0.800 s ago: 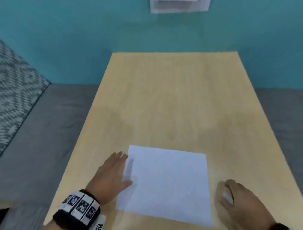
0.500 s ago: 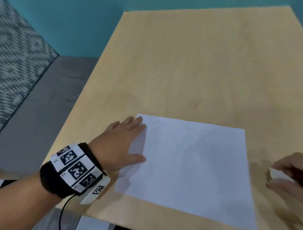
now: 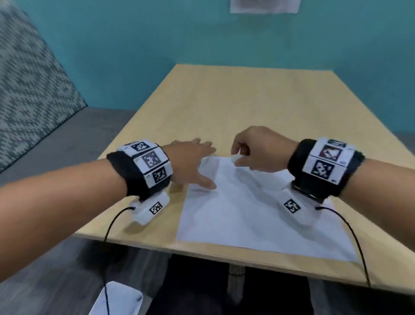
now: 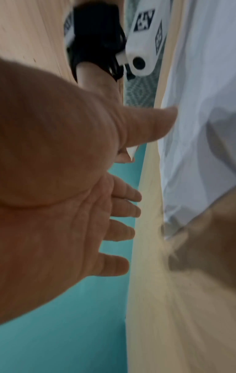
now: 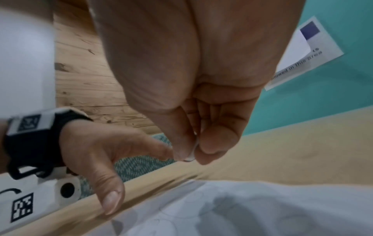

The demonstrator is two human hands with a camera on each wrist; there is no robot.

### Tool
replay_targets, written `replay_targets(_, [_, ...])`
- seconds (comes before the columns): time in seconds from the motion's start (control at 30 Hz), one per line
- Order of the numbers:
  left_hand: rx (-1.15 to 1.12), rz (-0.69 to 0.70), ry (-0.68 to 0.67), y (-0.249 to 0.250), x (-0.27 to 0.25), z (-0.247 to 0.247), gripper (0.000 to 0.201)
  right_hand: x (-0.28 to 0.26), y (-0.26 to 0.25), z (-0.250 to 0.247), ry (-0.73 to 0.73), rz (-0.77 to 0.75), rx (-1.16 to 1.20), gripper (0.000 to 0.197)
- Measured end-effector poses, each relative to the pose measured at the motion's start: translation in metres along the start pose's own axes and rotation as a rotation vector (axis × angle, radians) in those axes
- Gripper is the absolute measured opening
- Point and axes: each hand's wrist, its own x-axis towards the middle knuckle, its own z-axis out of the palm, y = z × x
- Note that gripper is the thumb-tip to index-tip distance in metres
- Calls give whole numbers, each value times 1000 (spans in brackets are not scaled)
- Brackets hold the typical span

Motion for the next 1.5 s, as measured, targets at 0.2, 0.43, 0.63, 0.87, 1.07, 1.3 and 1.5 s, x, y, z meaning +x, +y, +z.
replay_targets(0.2, [84, 71, -99, -10, 17, 11, 89, 41, -19, 24, -66, 69, -80, 19])
replay_targets(0.43, [101, 107, -105, -22, 18, 25, 93, 46, -31, 40, -126, -1, -46, 13])
replay_targets(0.63, [171, 25, -130, -20, 19, 31, 102, 56, -18, 32, -69, 44, -53, 14])
replay_targets(0.87, [142, -20, -197, -18, 17, 27, 104, 58, -25, 32, -116, 19, -61, 14])
replay_targets(1.07, [133, -17, -191, -20, 17, 29, 101, 54, -33, 39, -143, -22, -63, 18])
replay_targets(1.3, [152, -16, -165, -23, 21, 31, 102, 56, -38, 39, -144, -45, -108, 19])
replay_targets(1.5, [157, -39, -140, -24, 21, 33, 106, 62, -28, 26, -111, 47, -84, 13])
